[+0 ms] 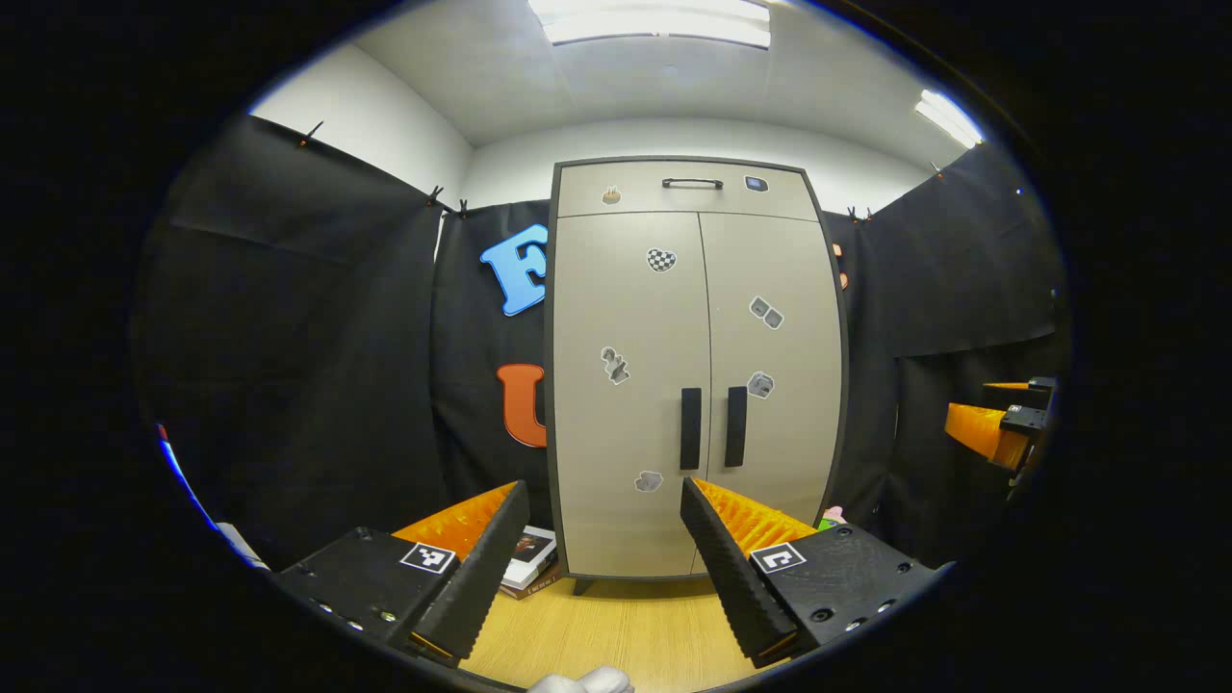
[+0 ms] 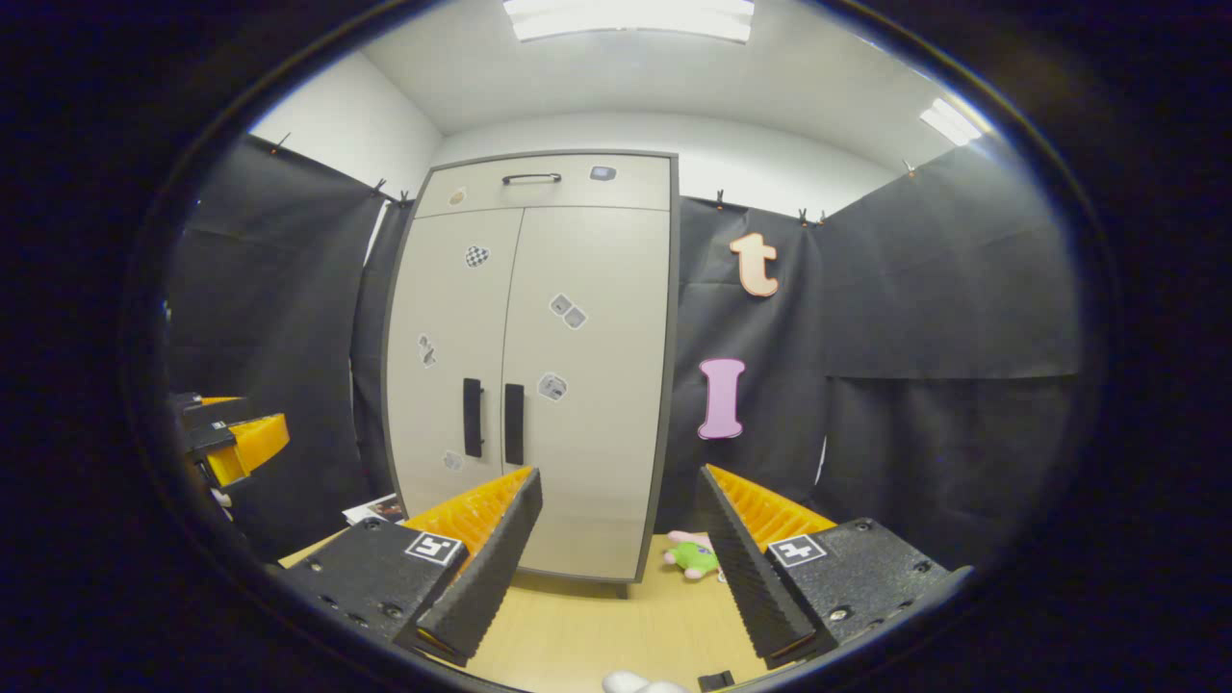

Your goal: Open the right door of the double-door shoe cabinet with the right hand, and open the left door with the left hand.

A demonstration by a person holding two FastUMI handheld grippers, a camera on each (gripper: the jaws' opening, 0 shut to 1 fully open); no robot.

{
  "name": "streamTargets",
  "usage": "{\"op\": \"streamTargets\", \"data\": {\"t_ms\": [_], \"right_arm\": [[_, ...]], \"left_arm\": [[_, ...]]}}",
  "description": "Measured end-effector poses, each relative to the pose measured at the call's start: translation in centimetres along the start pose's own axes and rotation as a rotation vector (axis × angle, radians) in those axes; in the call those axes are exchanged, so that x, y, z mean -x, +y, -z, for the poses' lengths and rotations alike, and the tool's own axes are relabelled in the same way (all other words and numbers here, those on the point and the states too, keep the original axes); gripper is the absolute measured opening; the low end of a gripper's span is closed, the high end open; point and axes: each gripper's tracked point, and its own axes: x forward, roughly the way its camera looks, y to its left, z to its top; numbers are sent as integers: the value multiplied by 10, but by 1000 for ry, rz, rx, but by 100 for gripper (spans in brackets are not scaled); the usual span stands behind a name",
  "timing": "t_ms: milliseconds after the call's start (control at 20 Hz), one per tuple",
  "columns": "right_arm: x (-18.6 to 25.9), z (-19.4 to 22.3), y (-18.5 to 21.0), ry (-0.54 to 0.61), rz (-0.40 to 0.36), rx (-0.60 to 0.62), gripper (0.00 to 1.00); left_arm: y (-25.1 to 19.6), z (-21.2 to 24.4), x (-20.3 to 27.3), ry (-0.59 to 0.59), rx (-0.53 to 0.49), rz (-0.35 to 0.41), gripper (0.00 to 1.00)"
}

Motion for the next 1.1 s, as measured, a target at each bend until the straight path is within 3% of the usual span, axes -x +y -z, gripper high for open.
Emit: {"op": "streamTargets", "data": {"t_ms": [550, 1100], "right_arm": [[-13, 6, 7, 21, 9, -12, 100], [-150, 13, 110, 49, -59, -39, 100]], "left_arm": [[1, -3, 7, -8, -26, -8, 95], [45, 4, 33, 14, -69, -135, 96]]}}
